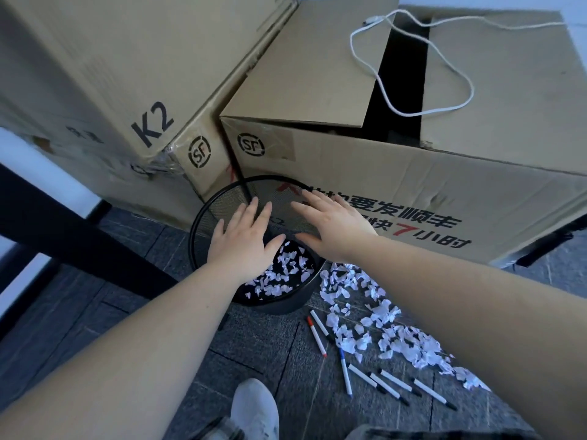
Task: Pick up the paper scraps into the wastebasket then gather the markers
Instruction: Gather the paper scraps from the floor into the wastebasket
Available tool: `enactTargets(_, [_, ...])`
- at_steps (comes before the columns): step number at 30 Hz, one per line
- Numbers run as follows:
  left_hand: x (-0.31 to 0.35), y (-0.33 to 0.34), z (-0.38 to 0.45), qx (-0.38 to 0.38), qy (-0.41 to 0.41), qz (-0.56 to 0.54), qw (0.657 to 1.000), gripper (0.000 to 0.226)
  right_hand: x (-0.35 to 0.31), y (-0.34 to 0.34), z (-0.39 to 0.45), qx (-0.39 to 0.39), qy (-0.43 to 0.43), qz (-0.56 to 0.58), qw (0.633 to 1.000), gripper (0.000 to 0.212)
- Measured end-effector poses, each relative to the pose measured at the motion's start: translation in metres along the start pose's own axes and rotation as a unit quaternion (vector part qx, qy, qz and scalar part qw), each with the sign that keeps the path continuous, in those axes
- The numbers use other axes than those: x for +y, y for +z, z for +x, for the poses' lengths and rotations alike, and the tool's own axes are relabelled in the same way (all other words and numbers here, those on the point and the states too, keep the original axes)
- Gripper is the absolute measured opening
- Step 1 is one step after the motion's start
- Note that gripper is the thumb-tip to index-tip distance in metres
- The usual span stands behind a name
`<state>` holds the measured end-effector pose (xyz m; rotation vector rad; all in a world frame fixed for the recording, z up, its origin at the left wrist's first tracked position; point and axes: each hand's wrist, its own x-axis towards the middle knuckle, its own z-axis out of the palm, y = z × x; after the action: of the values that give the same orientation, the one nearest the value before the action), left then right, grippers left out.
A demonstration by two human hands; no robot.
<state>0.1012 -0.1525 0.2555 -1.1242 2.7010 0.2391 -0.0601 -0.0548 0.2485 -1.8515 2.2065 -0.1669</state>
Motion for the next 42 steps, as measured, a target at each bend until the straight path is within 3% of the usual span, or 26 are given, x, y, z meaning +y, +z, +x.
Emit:
enactTargets(8, [0.07,-0.014,0.011,0.024,0.109,0.014,0.994,0.062,0.058,-0.007,-0.048,-0.022,0.012,-0.043,0.999,0.059])
enactTargets(16, [0.146,0.039,0.03,-0.014,0.204,0.004,0.979,0.059,0.12,0.046,-0.091,-0.08,0.046,-0.04,0.995,0.057])
enactTargets(21, [0.16,0.097,0.05,-0.075,0.208,0.036,0.974,0.059,0.152,0.102,-0.099,-0.127,0.072,-0.018,0.989,0.06])
enactTargets(30, [0.144,0.198,0.087,-0.104,0.194,0.04,0.975,0.058,0.187,0.183,-0.083,-0.193,0.11,-0.003,0.975,0.063])
enactTargets(38, [0.137,0.256,0.108,-0.094,0.179,0.033,0.979,0.064,0.199,0.228,-0.071,-0.142,0.109,0.001,0.984,0.07])
enactTargets(42, [0.136,0.273,0.113,-0.125,0.146,-0.021,0.981,0.064,0.2,0.243,-0.078,-0.139,0.113,0.018,0.984,0.074])
